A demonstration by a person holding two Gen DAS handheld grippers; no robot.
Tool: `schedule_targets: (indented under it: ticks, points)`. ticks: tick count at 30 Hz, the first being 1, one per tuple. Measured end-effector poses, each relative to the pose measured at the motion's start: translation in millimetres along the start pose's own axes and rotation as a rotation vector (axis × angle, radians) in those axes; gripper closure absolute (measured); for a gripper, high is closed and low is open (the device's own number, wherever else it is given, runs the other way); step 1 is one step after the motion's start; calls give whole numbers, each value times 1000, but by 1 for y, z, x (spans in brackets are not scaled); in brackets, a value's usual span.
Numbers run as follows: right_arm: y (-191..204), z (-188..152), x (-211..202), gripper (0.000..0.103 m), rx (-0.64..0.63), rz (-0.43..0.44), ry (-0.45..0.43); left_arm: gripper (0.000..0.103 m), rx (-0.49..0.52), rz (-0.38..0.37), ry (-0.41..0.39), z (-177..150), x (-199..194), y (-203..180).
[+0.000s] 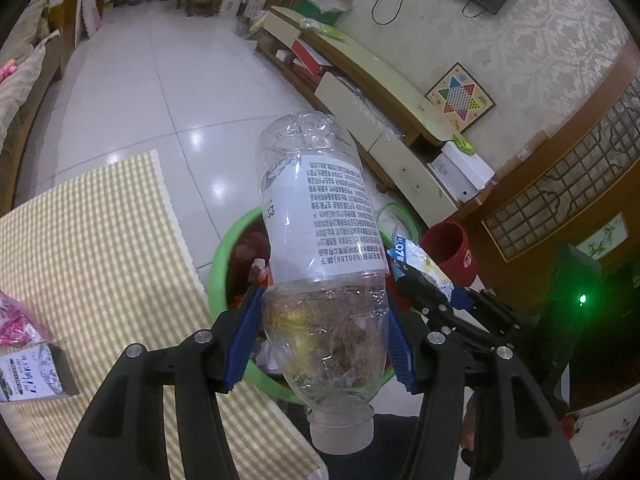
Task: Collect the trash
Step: 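Carry the bottle and snack bag over the bin while opening both tools to drop them, then move both open tools back over the table toward the pink wrapper and toothpaste box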
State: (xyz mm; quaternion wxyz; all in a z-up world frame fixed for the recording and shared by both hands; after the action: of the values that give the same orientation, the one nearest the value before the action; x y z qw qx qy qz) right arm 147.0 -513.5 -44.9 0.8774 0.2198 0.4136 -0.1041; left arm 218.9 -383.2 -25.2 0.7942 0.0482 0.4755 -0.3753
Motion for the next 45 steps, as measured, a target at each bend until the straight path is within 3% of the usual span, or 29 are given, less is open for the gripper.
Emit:
schedule_targets:
  ticks: [1, 3, 4, 6, 10, 22, 34, 39, 45]
  points:
    - [0, 0, 0, 60, -3, -4, -1, 33, -11, -8, -1, 1, 1, 1]
    - [2, -1, 0, 38, -11, -11, -5, 21, -27, -10, -21, 2, -3, 3]
    - [2, -1, -1, 32, -16, -15, -5, 16, -32, -7, -32, 3, -5, 5]
    - [4, -2, -2, 18, -27, -30, -17, 13, -44, -2, -47, 2, -11, 10]
    - [10, -1, -7, 6, -38, -41, -30, 8, -70, 23, -59, -2, -23, 25]
    - [62, -8, -20, 5, -96, -9, -42, 8, -117, 126, -89, -40, -83, 86]
    - [152, -39, -11, 5, -215, 66, 3, 8, -161, 286, -45, -125, -149, 187]
    - [190, -59, 1, 5, -279, 96, 47, 8, -216, 332, -13, -155, -155, 234]
    - [224, -81, 20, 5, -347, 118, 102, 8, -237, 308, -1, -172, -144, 263]
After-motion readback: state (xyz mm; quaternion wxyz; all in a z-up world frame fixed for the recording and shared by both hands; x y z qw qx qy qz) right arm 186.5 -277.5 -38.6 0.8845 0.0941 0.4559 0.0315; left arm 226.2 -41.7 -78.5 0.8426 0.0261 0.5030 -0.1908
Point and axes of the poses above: each gripper's, at about its wrist camera, not at the fingertips, and x roughly the way its jaws point, y to its left, z to its top, the point moved 7 cm from there along x, roughly the way its jaws point, and after that the axes turned 11 degrees about x, right-handed, at the moved point
